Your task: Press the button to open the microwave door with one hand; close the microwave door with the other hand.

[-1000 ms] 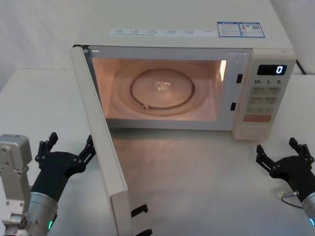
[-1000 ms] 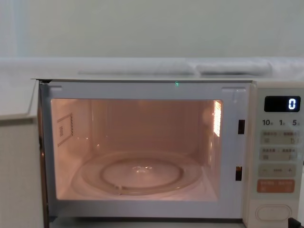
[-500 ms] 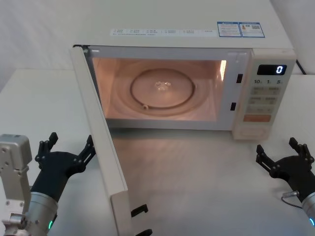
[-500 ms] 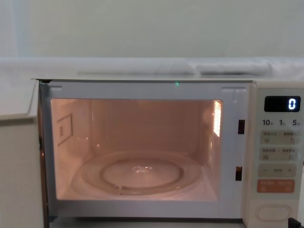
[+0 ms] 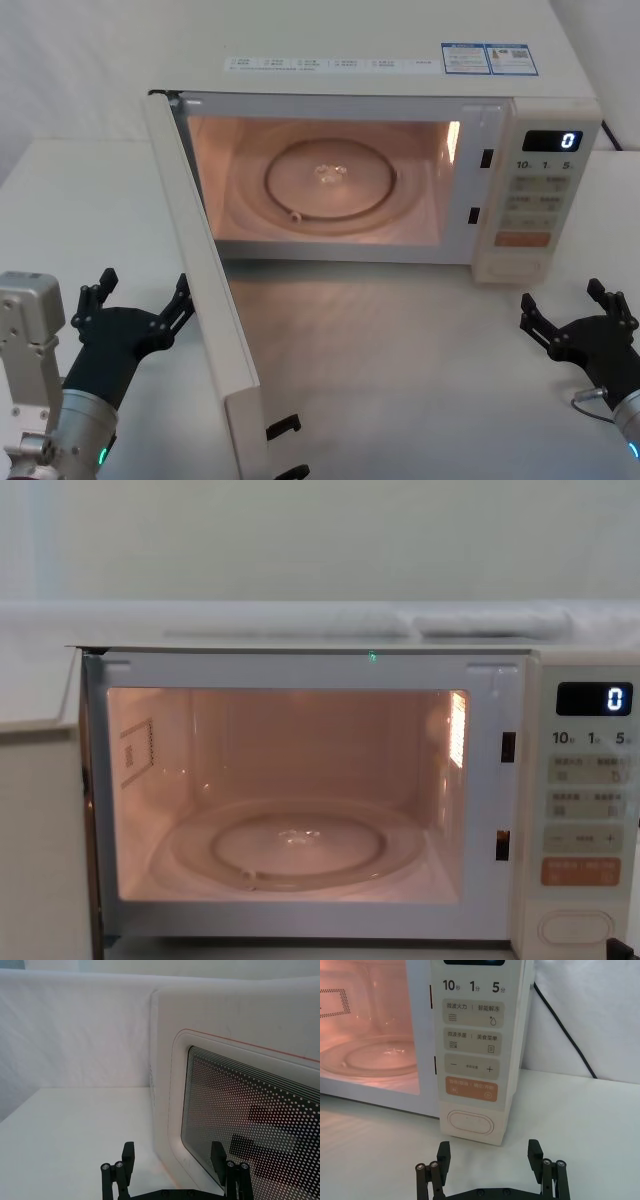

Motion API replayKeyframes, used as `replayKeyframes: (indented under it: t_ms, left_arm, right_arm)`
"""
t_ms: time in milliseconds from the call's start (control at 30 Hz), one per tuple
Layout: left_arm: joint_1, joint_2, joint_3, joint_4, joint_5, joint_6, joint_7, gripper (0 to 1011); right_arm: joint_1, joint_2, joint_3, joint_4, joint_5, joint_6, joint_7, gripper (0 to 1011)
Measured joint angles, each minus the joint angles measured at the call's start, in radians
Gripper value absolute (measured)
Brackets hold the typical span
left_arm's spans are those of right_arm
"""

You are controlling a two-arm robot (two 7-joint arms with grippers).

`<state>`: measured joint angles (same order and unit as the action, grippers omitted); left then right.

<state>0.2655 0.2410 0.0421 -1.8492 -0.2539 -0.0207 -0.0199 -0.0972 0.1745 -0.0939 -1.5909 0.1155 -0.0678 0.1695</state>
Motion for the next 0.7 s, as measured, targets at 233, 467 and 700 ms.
replayKeyframes:
  t_ms: [233,467,700]
  left_arm:
    - [0.000,0.000,0.000,0.000,0.000,0.000,0.000,1001]
    - [0.000,0.000,0.000,0.000,0.000,0.000,0.000,1001]
    - [0.000,0.000,0.000,0.000,0.000,0.000,0.000,1001]
  right_arm:
    - [0.000,0.000,0.000,0.000,0.000,0.000,0.000,1001]
    - [0.000,0.000,0.000,0.000,0.000,0.000,0.000,1001]
    - [0.000,0.000,0.000,0.000,0.000,0.000,0.000,1001]
